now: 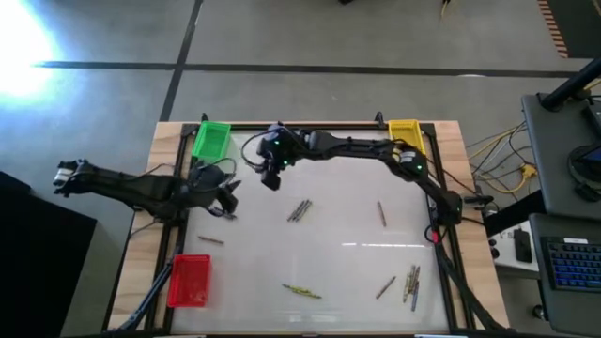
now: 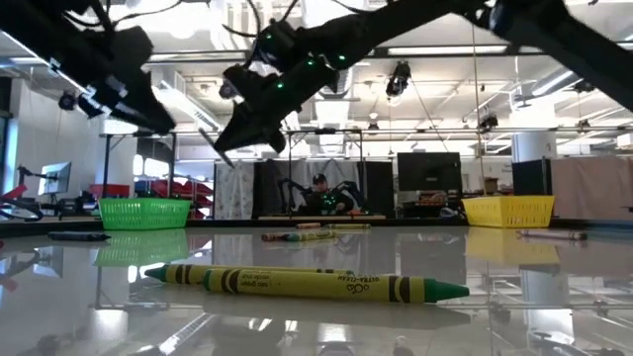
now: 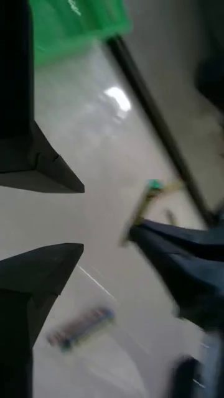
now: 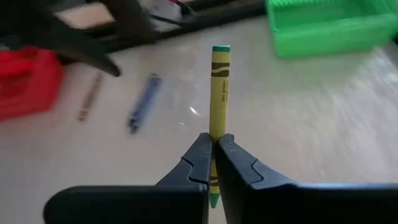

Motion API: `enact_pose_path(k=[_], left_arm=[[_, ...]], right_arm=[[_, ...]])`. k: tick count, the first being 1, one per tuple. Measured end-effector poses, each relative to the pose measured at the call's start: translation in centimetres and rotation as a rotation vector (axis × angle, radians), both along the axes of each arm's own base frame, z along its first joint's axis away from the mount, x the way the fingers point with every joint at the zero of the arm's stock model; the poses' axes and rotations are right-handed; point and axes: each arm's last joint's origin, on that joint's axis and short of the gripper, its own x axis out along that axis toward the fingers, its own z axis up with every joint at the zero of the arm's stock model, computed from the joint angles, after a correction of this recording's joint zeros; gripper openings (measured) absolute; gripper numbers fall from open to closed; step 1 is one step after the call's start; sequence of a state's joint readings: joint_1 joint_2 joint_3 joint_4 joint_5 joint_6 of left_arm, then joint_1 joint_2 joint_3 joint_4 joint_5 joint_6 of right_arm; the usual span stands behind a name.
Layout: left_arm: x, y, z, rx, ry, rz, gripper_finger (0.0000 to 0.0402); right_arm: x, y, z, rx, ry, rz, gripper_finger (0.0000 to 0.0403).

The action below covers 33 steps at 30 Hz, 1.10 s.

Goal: Sort crayons
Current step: Put the green crayon into the green basket

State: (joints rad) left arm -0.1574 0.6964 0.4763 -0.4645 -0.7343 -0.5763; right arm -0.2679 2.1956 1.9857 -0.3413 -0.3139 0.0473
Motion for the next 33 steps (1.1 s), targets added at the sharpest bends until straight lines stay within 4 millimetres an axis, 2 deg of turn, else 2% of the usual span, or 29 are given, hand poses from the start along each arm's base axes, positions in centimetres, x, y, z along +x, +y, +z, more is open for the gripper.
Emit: enact_pose_path(k=[7, 12, 15, 17, 21, 28, 33], left_arm=[[0.1, -0.1, -0.6, 0.056, -0.281, -0.121, 0.0146], [-0.1, -0.2, -1.4, 0.089, -0.353, -0.191, 0.0198], [0.2, -0.5, -1.0, 0.118, -0.397, -0.323, 0.0221], [0.5, -0.6, -0.8, 0.136, -0.414, -0.346, 0.0226], [1.1, -0.7, -0.6, 0.170, -0.434, -0.347, 0.0225], [2.3, -0.8, -0.8, 0.188, -0.372, -0.339, 0.0205], [3.0, -0.9, 0.0, 0.217, -0.351, -0.361, 0.0160]], right_arm=[[-2.7, 2.6, 0.8, -0.056, -0.173, 0.044, 0.0009], [-4.4, 4.4, 1.3, -0.092, -0.256, 0.058, 0.0009], [-5.1, 5.0, 1.1, -0.103, -0.291, 0.065, 0.0009], [-5.3, 5.2, 0.6, -0.111, -0.306, 0.070, 0.0009], [-5.1, 6.1, 0.3, -0.140, -0.334, 0.100, 0.0009], [-4.3, 7.6, -0.8, -0.185, -0.349, 0.159, 0.0009], [-4.1, 7.8, -0.3, -0.212, -0.362, 0.123, 0.0009]])
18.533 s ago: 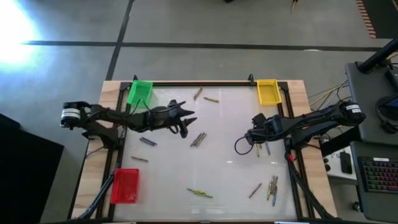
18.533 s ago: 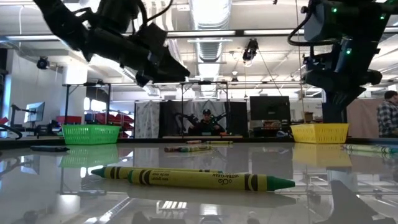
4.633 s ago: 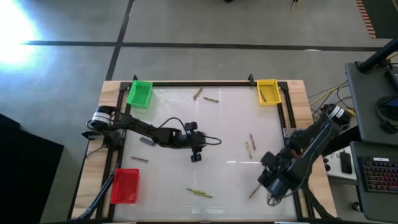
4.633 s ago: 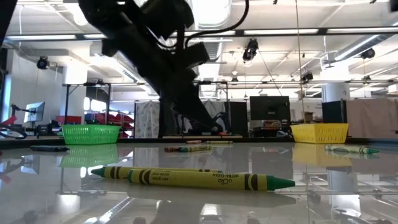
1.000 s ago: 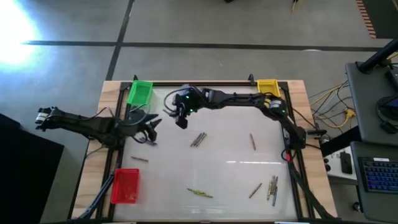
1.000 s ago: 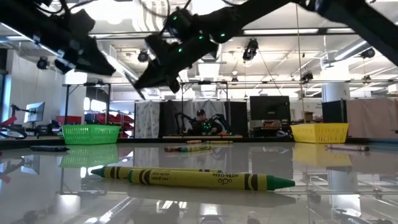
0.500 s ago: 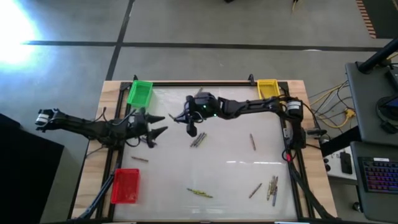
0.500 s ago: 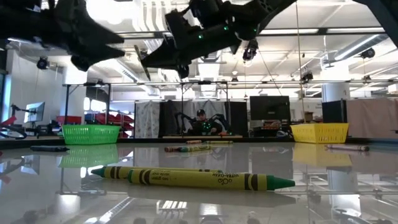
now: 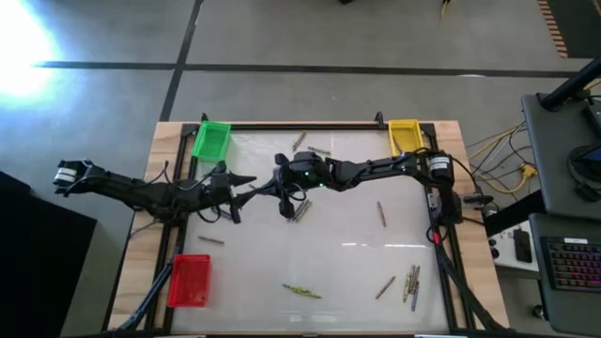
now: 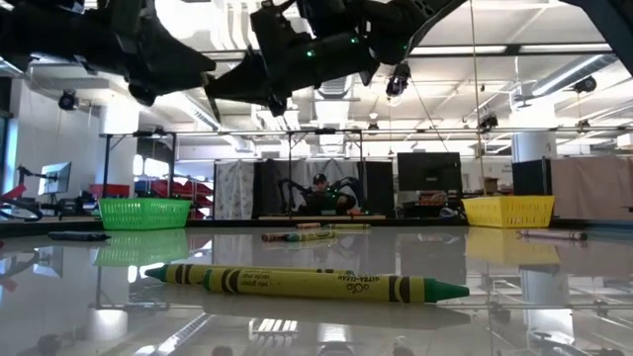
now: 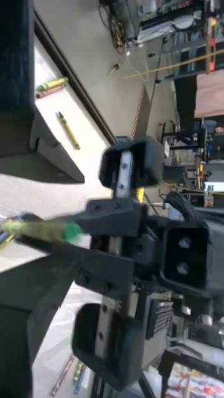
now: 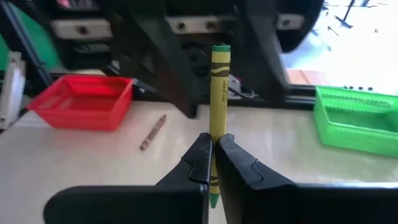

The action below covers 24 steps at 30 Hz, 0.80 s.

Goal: Sort crayons
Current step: Put the green crayon into the green basket

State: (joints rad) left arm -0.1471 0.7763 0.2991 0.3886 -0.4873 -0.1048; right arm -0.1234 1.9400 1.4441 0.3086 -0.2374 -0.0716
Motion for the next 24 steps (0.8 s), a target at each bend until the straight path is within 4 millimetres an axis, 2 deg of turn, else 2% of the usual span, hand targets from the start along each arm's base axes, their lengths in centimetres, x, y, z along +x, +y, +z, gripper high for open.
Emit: enact_pose_path(k=[6, 12, 15, 19, 22, 24], left_arm=[[0.57, -0.08, 0.44, 0.010, 0.043, 0.000, 0.0077], [0.81, -0.10, 0.67, 0.005, 0.073, 0.003, 0.0024], [0.76, -0.10, 0.79, 0.003, 0.070, 0.002, 0.0007], [0.59, -0.07, 0.93, 0.002, 0.064, 0.002, 0.0005], [0.40, -0.02, 0.90, 0.005, 0.074, 0.011, 0.0002], [0.04, 0.20, 0.87, 0.017, 0.092, 0.080, 0.0002]], right_arm=[[0.00, -0.06, -0.02, -0.002, 0.002, -0.005, 0.0009], [0.04, -0.05, 0.11, -0.003, -0.011, -0.003, 0.0009], [0.04, -0.05, 0.13, -0.001, -0.014, -0.003, 0.0009], [0.05, -0.05, 0.20, 0.030, -0.015, -0.012, 0.0012], [0.04, -0.08, 0.17, 0.061, -0.007, -0.024, 0.0024], [-0.01, -0.14, -0.01, 0.086, 0.017, -0.055, 0.0038]])
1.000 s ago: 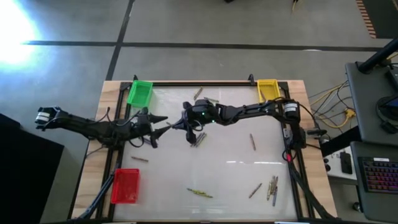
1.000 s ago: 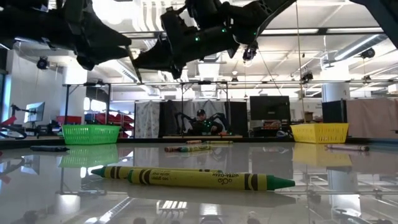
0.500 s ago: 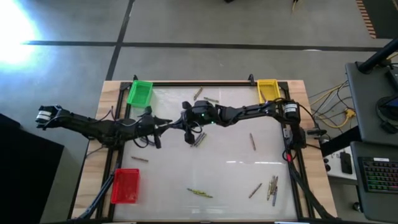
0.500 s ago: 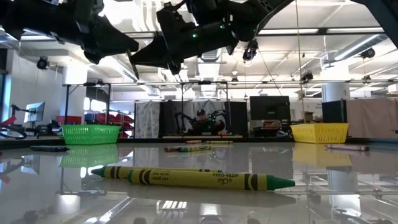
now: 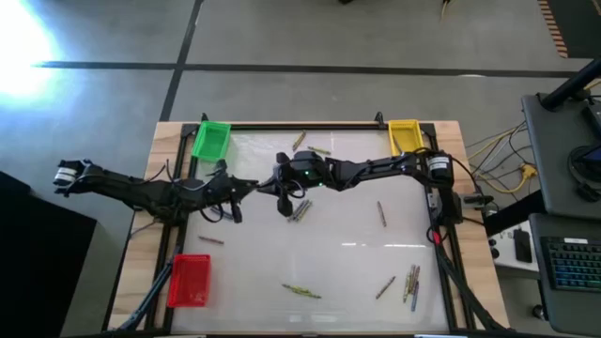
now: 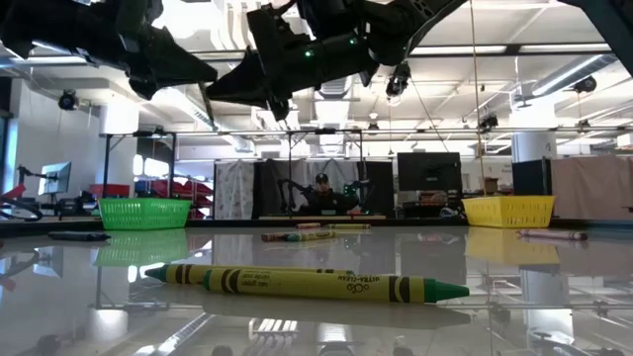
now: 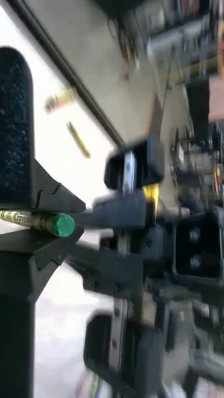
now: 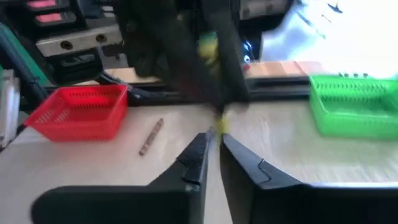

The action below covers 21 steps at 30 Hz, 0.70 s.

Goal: Sort crayons
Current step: Put the green crayon into the green basket

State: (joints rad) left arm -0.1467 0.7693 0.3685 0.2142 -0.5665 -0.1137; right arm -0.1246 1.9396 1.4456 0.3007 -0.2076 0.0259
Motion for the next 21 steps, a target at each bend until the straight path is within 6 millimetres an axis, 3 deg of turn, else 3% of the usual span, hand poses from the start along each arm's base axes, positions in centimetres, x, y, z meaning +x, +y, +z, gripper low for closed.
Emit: enact_pose_path(k=[6, 10, 17, 21], left_arm=[[-1.6, 1.4, 0.8, 0.059, 0.098, 0.378, 0.0001], [-2.3, 2.9, 0.7, 0.026, 0.127, 0.503, 0.0001], [-4.2, 8.0, -2.5, -0.068, 0.153, 0.864, 0.0000], [-5.4, 10.9, -3.7, -0.202, 0.070, 0.936, 0.0002]], right_arm=[[-0.7, -0.6, -1.5, 0.051, 0.185, -0.253, 0.0090], [-1.1, 0.4, -2.7, 0.090, 0.238, -0.263, 0.0106], [-1.4, 3.7, -3.8, 0.092, 0.242, -0.191, 0.0104], [-1.6, 5.3, -4.3, 0.087, 0.260, -0.158, 0.0099]])
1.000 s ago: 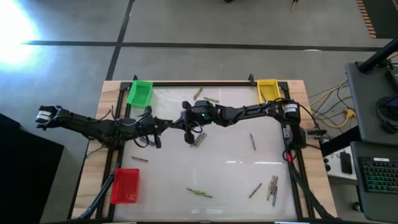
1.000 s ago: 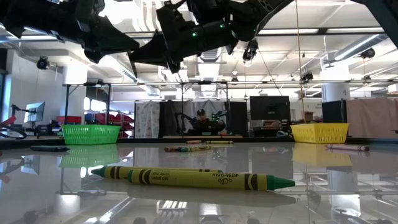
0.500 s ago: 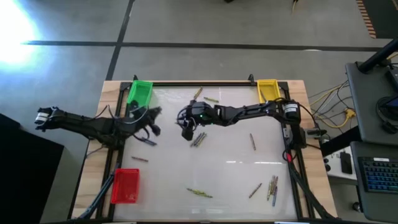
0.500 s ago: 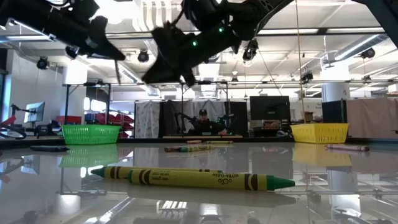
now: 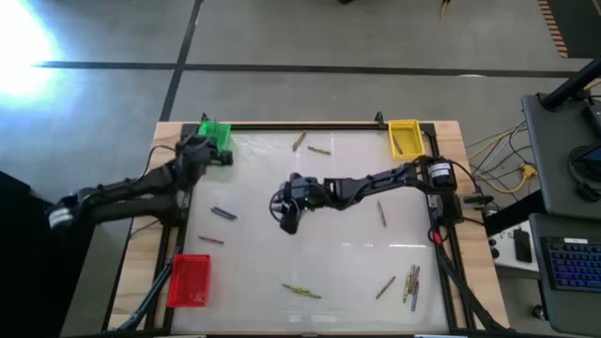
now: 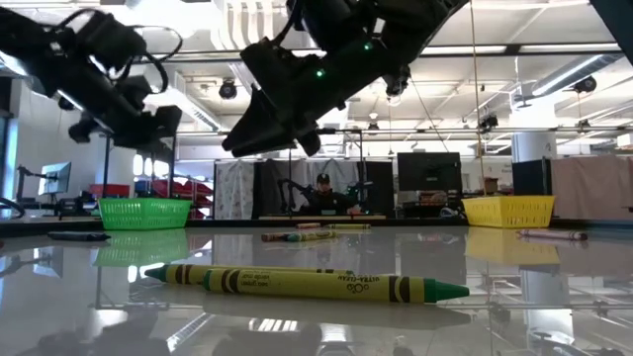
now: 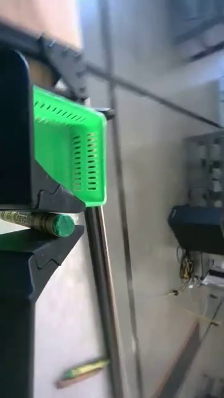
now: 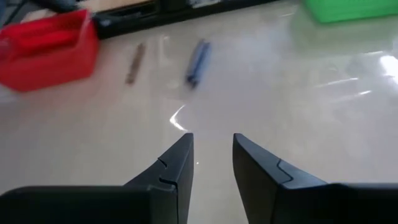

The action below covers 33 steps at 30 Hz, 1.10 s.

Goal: Sort crayons
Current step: Put the green crayon into the green basket, then put the green crayon into the red basket

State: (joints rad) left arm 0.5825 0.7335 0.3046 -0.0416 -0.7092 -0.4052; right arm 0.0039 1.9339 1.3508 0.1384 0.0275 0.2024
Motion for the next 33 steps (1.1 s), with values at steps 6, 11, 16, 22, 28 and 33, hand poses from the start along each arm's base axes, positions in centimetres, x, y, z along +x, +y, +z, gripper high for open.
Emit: enact_pose_path(k=[6, 11, 16, 22, 28, 33], left_arm=[[-1.6, 2.6, -0.5, -0.030, -0.019, 0.139, 0.0037], [-1.7, 3.3, -1.4, -0.072, 0.025, 0.166, 0.0087], [-1.4, 3.5, -1.9, -0.108, 0.036, 0.133, 0.0146], [-0.9, 3.2, -0.8, -0.124, 0.004, 0.000, 0.0182], [0.2, 2.3, 3.2, 0.001, -0.015, -0.205, 0.0177], [1.7, 0.5, 5.5, 0.044, -0.104, -0.494, 0.0167]], right_arm=[[-0.3, 1.1, -0.6, 0.000, 0.018, 0.023, 0.0098], [-0.6, 1.3, -1.2, -0.006, 0.036, 0.004, 0.0098], [-0.7, 1.2, -1.3, -0.022, 0.048, -0.018, 0.0098], [-1.9, 1.5, -1.4, -0.030, 0.164, -0.010, 0.0098], [-4.5, 2.9, -0.5, -0.111, 0.260, -0.087, 0.0098], [-8.6, 3.9, 1.1, -0.131, 0.305, -0.204, 0.0098]])
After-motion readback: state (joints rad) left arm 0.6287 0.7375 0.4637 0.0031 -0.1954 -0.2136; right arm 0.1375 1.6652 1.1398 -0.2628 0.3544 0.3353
